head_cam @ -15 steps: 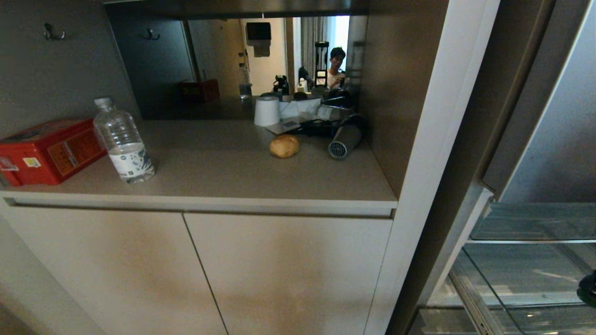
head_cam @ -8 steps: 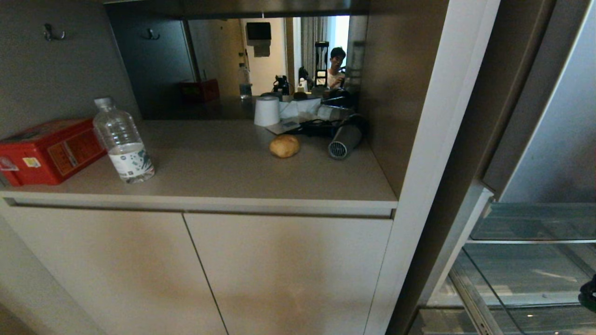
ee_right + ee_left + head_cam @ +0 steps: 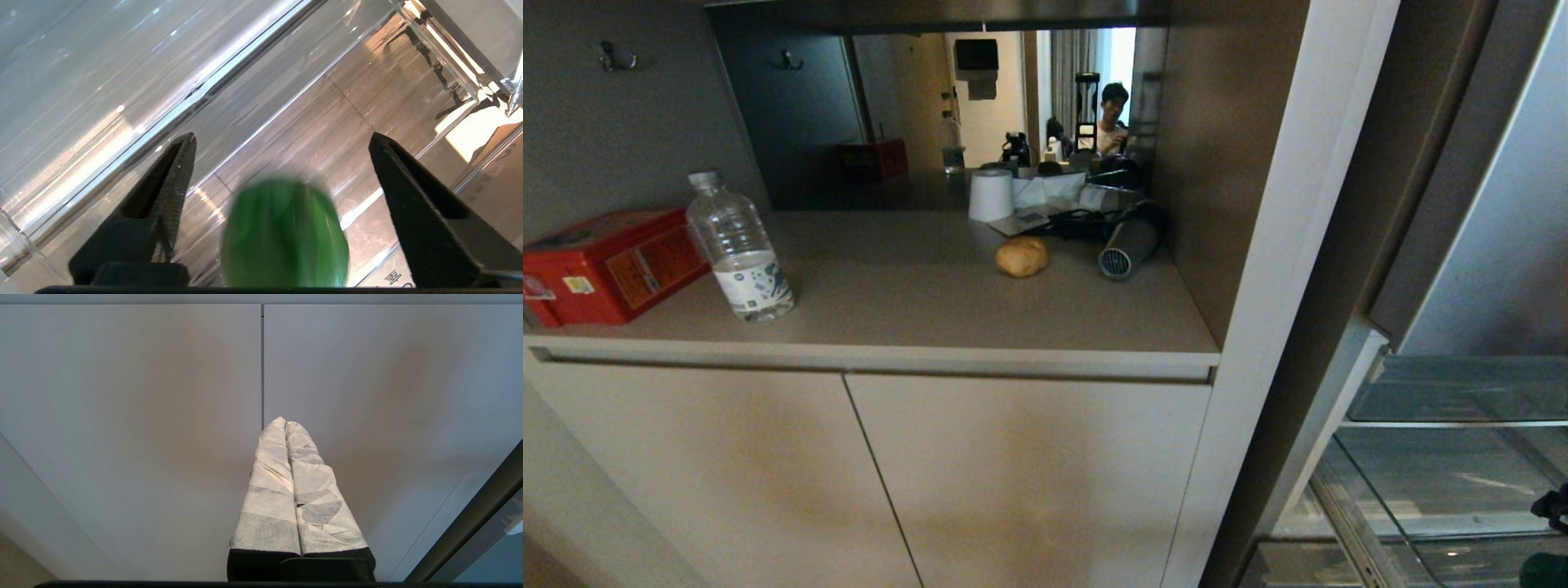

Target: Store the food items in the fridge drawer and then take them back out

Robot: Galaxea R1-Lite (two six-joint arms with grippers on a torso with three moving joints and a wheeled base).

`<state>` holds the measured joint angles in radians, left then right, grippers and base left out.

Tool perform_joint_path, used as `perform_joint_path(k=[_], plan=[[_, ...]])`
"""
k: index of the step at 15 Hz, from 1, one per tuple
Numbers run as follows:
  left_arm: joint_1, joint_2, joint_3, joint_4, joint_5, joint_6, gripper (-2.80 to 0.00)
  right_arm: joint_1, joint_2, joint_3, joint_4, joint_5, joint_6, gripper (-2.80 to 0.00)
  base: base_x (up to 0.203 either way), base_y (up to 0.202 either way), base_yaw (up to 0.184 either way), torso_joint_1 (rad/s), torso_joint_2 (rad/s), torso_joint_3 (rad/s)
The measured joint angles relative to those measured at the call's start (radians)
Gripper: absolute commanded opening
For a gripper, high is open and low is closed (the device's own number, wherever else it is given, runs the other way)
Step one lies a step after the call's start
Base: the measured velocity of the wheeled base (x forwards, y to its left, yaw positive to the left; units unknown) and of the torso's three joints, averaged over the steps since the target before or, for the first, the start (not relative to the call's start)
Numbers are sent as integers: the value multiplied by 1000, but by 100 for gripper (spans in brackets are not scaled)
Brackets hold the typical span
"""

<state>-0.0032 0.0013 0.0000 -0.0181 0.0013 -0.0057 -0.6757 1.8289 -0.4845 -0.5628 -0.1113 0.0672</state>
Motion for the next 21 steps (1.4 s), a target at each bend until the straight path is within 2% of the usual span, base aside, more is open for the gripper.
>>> perform_joint_path(k=[1, 2, 3, 9, 12, 16, 18, 21], plan=[[0, 0, 0, 0, 0, 0, -280, 0, -2, 0, 0, 1, 1, 0, 0, 0, 0, 0, 0, 0], [0, 0, 0, 0, 0, 0, -280, 0, -6, 2, 0, 1, 1, -203, 0, 0, 0, 0, 0, 0], [0, 0, 0, 0, 0, 0, -280, 0, -14, 4, 0, 2, 0, -280, 0, 0, 0, 0, 0, 0], [0, 0, 0, 0, 0, 0, -280, 3, -131, 36, 4, 44, -2, -280, 0, 0, 0, 0, 0, 0], [0, 0, 0, 0, 0, 0, -280, 4, -229, 91, 3, 58, -3, -280, 0, 0, 0, 0, 0, 0], [0, 0, 0, 0, 0, 0, -280, 9, -420, 184, 4, 114, -27, -280, 0, 0, 0, 0, 0, 0], [0, 0, 0, 0, 0, 0, -280, 51, -538, 241, 3, 129, -34, -280, 0, 0, 0, 0, 0, 0], [0, 0, 0, 0, 0, 0, -280, 189, -701, 355, 13, 118, -41, -280, 0, 0, 0, 0, 0, 0]])
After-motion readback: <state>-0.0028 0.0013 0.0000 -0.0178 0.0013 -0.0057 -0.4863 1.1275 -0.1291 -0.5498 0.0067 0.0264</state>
